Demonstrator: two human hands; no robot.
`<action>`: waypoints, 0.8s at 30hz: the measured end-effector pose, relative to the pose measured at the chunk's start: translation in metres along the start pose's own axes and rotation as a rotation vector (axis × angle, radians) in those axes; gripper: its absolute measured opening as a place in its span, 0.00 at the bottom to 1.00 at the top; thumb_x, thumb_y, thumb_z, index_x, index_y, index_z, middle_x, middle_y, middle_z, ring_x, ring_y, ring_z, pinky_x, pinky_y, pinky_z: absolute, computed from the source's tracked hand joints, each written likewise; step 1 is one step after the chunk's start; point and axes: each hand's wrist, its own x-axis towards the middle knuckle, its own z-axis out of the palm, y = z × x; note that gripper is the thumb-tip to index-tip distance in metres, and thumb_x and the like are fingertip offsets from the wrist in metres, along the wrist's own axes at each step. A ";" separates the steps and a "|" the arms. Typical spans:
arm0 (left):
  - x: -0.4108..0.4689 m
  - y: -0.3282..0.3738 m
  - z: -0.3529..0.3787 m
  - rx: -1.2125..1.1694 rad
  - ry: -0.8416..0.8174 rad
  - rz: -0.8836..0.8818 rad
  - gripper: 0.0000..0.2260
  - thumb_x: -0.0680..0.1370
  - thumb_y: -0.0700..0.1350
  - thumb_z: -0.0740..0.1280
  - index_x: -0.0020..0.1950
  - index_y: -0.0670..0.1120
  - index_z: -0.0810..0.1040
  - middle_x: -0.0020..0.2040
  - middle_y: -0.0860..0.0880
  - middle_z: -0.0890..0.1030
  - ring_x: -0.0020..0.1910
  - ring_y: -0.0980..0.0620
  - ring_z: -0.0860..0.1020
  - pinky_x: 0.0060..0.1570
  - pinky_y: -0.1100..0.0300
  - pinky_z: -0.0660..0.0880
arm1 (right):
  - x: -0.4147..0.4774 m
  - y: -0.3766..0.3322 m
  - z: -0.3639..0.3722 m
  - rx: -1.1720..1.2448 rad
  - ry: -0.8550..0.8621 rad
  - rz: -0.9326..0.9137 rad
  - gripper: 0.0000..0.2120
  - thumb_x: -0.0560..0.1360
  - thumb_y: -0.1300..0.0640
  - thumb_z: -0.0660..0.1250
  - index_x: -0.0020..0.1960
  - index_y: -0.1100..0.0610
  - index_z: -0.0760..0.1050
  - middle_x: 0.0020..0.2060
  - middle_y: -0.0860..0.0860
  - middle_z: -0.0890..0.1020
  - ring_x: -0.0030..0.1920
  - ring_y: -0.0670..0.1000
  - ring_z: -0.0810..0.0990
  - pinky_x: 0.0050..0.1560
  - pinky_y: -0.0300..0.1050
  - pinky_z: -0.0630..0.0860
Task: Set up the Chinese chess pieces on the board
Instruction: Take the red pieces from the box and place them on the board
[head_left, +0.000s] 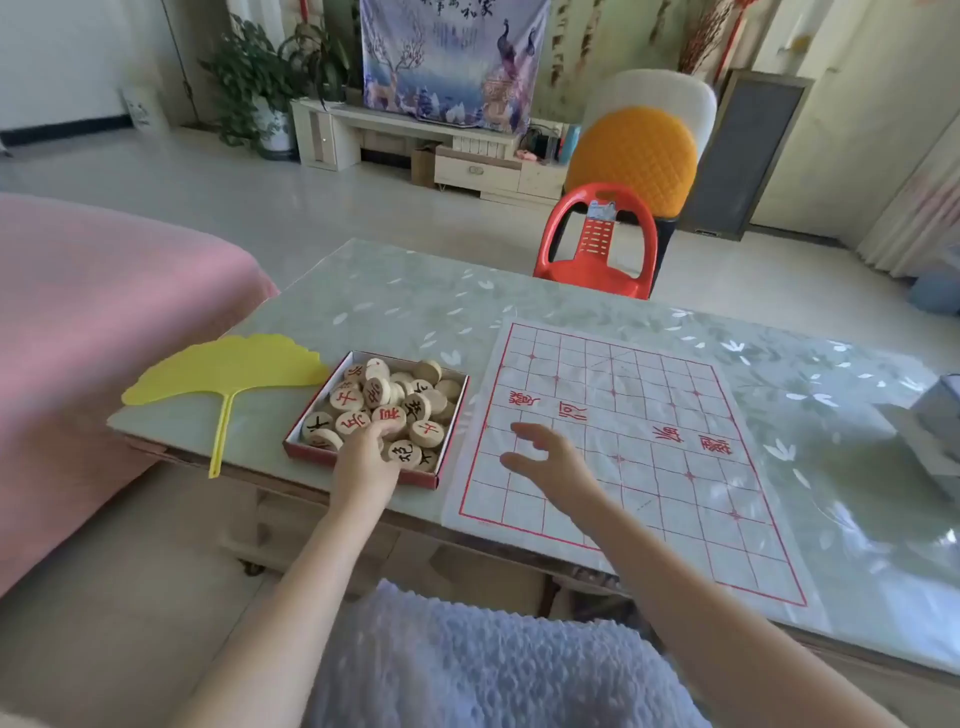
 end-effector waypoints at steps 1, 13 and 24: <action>0.004 -0.003 0.002 0.007 0.038 0.001 0.19 0.73 0.32 0.65 0.62 0.45 0.75 0.60 0.46 0.78 0.59 0.48 0.75 0.54 0.61 0.70 | 0.006 -0.001 0.005 0.014 0.001 -0.014 0.23 0.75 0.54 0.66 0.69 0.52 0.67 0.67 0.48 0.70 0.67 0.49 0.67 0.61 0.41 0.63; 0.045 -0.027 0.028 0.293 0.290 0.076 0.19 0.70 0.40 0.72 0.60 0.47 0.76 0.56 0.47 0.79 0.59 0.43 0.72 0.57 0.49 0.70 | 0.073 0.007 0.078 -0.010 -0.073 -0.056 0.22 0.75 0.54 0.65 0.68 0.46 0.67 0.64 0.51 0.66 0.65 0.51 0.68 0.59 0.36 0.65; 0.062 -0.028 0.025 0.372 0.241 0.034 0.22 0.69 0.50 0.73 0.62 0.50 0.74 0.58 0.49 0.77 0.62 0.45 0.69 0.59 0.50 0.64 | 0.087 0.002 0.101 -0.134 0.048 -0.131 0.23 0.74 0.49 0.66 0.68 0.49 0.68 0.56 0.48 0.72 0.66 0.52 0.58 0.68 0.48 0.58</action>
